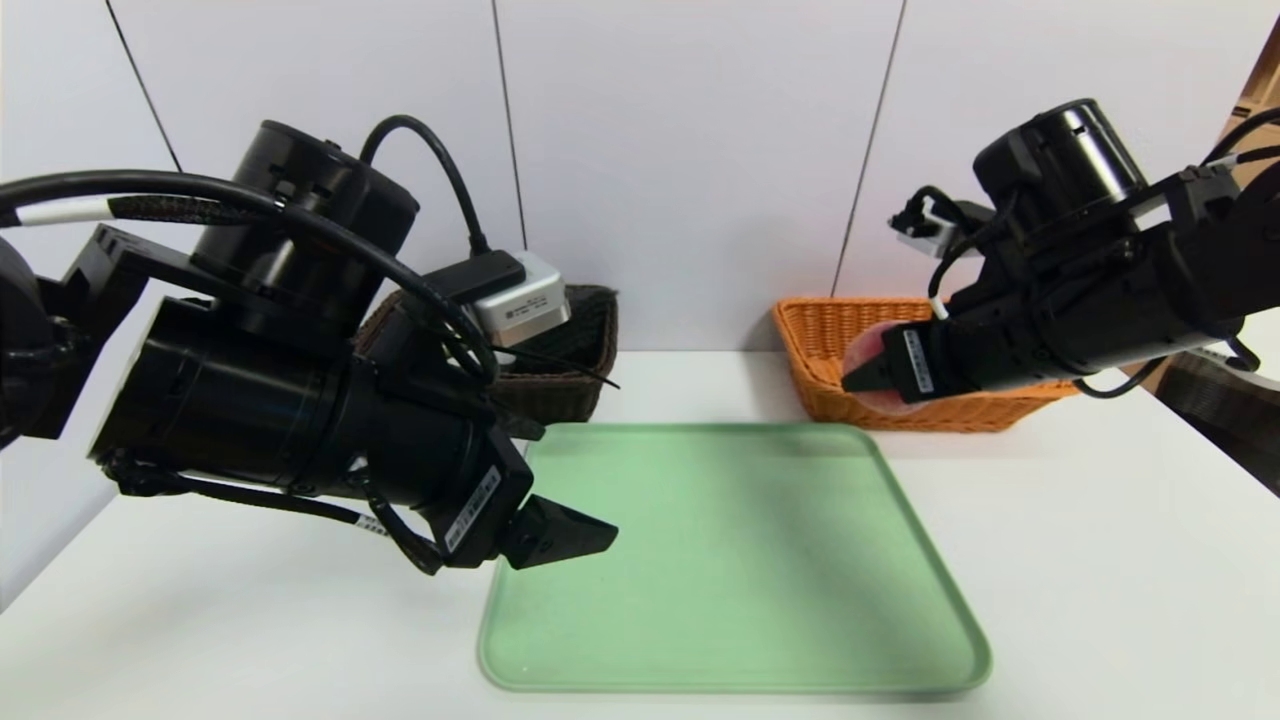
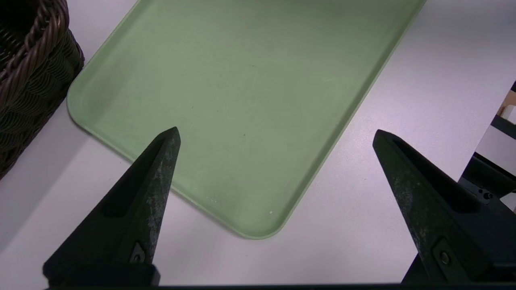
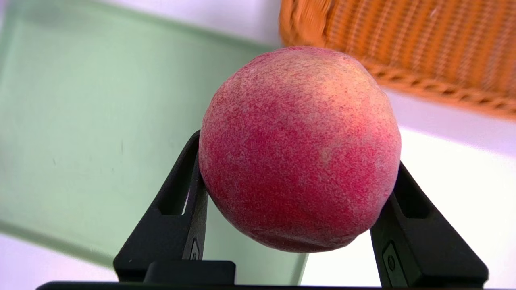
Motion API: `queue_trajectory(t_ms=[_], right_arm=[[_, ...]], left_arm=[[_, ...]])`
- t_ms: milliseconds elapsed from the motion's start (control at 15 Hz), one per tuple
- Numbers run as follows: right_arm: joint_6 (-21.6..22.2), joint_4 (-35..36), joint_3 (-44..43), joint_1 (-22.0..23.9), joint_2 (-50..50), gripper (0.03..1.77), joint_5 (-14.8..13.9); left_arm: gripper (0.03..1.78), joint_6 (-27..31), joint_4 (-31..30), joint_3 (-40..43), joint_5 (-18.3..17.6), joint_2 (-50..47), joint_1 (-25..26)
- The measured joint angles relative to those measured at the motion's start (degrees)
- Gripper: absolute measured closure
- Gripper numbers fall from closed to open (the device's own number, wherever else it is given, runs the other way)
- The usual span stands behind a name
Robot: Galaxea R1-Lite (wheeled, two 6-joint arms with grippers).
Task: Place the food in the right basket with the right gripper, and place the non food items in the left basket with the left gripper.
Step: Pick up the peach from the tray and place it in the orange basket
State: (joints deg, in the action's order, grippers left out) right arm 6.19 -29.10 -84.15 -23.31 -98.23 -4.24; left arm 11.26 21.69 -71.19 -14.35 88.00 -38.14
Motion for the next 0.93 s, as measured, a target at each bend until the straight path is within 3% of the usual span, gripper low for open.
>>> queue_trajectory(t_ms=[200, 933], right_arm=[[0.0, 3.5, -2.7, 3.0, -1.5, 0.73, 0.0], [-0.2, 2.8, -17.2, 13.2, -18.8, 0.73, 0.0]], left_arm=[[0.12, 0.0, -1.5, -0.2, 0.0, 0.3, 0.0], [0.12, 0.0, -2.9, -0.1, -0.1, 1.5, 0.0]])
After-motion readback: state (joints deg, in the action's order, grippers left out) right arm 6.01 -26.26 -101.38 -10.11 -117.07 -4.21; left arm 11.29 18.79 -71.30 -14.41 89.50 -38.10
